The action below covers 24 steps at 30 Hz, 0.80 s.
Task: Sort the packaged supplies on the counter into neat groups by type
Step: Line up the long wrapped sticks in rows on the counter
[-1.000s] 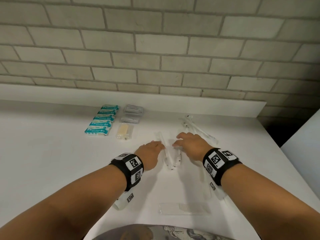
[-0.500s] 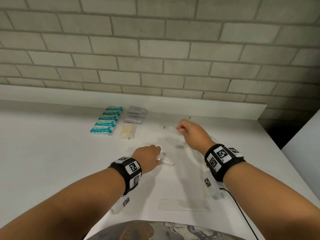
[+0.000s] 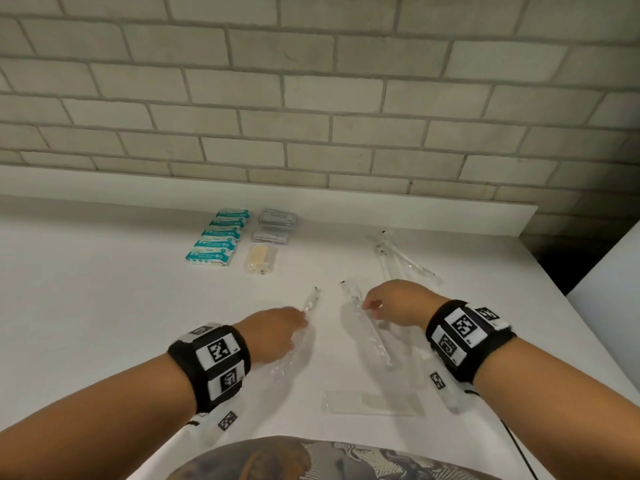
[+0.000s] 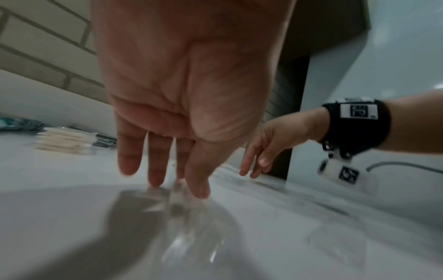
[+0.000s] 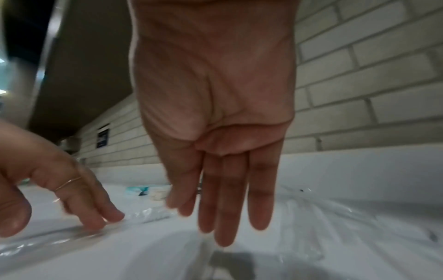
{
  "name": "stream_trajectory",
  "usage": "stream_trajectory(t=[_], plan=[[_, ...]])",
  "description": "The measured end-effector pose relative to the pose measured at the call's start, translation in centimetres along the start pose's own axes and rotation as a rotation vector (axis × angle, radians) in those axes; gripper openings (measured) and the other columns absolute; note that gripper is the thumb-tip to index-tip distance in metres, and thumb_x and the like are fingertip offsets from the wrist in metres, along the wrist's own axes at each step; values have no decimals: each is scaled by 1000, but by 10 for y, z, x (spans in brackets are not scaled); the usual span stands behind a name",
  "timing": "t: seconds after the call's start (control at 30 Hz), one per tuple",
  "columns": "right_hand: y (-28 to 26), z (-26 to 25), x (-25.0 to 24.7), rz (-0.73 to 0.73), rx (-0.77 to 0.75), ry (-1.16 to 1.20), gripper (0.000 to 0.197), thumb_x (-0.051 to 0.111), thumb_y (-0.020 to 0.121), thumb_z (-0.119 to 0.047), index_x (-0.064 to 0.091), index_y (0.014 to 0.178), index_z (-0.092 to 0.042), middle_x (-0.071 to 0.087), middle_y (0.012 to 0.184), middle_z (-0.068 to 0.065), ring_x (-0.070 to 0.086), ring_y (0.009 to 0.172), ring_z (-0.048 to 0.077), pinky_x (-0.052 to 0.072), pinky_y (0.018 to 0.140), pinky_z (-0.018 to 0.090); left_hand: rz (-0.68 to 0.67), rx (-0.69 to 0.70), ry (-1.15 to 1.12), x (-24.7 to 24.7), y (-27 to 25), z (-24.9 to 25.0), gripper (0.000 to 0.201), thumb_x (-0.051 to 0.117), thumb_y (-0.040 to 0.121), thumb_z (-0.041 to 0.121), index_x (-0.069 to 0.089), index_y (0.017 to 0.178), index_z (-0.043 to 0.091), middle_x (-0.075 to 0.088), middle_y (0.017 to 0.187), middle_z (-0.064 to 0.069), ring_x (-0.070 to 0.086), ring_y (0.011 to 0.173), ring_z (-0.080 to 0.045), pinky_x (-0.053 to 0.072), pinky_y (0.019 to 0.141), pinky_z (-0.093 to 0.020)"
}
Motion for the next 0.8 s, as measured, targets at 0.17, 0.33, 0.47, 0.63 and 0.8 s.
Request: stream_trajectory(t=[0.17,0.33,0.47,0.63,0.8], plan=[[-1,-26,32,-180,-83,-266,22,51,89,-17,65,105,-13,65,110,0,60,96,23,50,80,33,-138,120,176,18,2,1,63,40,100,18,7,154,18,-7,162,7,5,149,-16,8,121,-35],[24,-30,32,-119,-53,-82,61,46,93,-11,30,151,-25,29,157,-6,38,137,23,33,111,34,-113,66,70,4,38,-2,67,41,100,19,2,154,14,-7,162,1,6,149,-17,8,121,-33],[43,-33,22,-73,-57,51,71,49,94,-9,14,154,-23,23,159,-6,29,143,18,27,115,30,-79,53,-4,-9,69,-7,71,46,98,18,1,154,14,-9,161,2,20,147,-20,24,117,-33],[78,-32,6,2,-2,303,75,48,91,-4,13,154,-26,33,156,-6,39,138,17,35,111,28,-37,34,-79,-29,107,-20,72,47,98,17,3,154,11,-11,161,-1,29,143,-22,30,114,-33],[121,-40,-16,54,-14,338,70,40,92,-2,16,152,-26,61,103,6,59,88,22,46,74,28,-18,23,-132,-51,140,-31,73,40,95,1,0,154,16,-11,161,-2,37,139,-25,37,110,-34]])
Point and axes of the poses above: each hand's wrist, its own y-axis towards the middle knuckle, its own x-axis out of the palm, z = x × y, the point moved 7 cm from there along y, towards the middle knuckle
